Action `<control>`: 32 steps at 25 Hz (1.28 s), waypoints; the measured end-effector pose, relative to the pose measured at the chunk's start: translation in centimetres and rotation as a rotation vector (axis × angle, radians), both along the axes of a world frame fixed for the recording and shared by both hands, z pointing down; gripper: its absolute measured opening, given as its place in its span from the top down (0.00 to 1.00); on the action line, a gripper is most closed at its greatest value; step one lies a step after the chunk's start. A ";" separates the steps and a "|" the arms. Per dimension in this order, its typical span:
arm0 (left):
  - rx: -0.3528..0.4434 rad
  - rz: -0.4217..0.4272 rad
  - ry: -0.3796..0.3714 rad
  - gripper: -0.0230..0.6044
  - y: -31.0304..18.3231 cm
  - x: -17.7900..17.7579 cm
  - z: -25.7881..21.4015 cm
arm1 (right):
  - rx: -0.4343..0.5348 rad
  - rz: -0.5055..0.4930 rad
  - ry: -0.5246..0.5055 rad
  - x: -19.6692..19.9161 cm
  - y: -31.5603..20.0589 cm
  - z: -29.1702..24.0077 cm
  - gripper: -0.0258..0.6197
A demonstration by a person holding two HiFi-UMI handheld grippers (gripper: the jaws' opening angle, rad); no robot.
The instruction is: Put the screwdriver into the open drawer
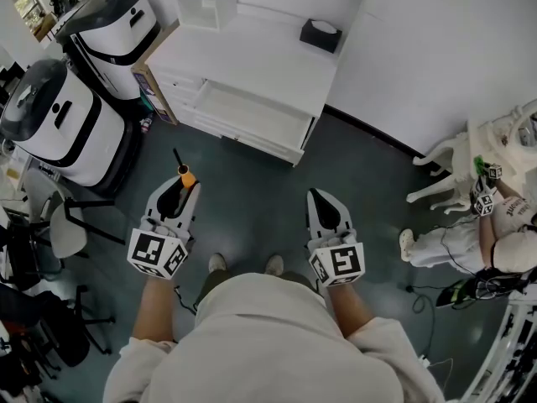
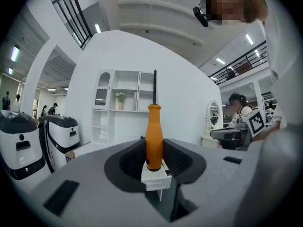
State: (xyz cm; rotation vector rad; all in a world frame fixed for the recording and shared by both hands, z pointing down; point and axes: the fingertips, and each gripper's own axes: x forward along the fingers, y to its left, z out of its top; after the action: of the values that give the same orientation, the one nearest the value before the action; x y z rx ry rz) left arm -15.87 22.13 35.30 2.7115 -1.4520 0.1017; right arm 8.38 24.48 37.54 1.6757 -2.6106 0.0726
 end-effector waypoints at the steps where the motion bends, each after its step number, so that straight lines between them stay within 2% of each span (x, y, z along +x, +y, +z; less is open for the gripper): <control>1: 0.001 -0.011 -0.002 0.78 0.1 0.2 0.1 | 0.002 -0.009 -0.001 0.4 -0.1 0.1 0.95; 8: -0.002 -0.090 -0.005 0.78 1.3 1.5 0.8 | -0.003 -0.079 0.007 2.7 -0.3 0.9 0.95; 16: -0.002 -0.116 -0.012 0.78 1.2 1.7 1.2 | 0.004 -0.125 0.005 2.1 -1.4 1.2 0.95; 32: 0.017 -0.037 -0.017 0.78 -6.6 0.4 1.9 | -0.007 -0.043 0.040 1.0 -6.7 1.6 0.95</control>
State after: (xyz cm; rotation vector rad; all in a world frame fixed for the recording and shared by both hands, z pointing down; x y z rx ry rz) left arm -15.50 15.52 37.20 2.7021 -1.5142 0.1119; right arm 9.39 17.78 39.13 1.6003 -2.6133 0.0469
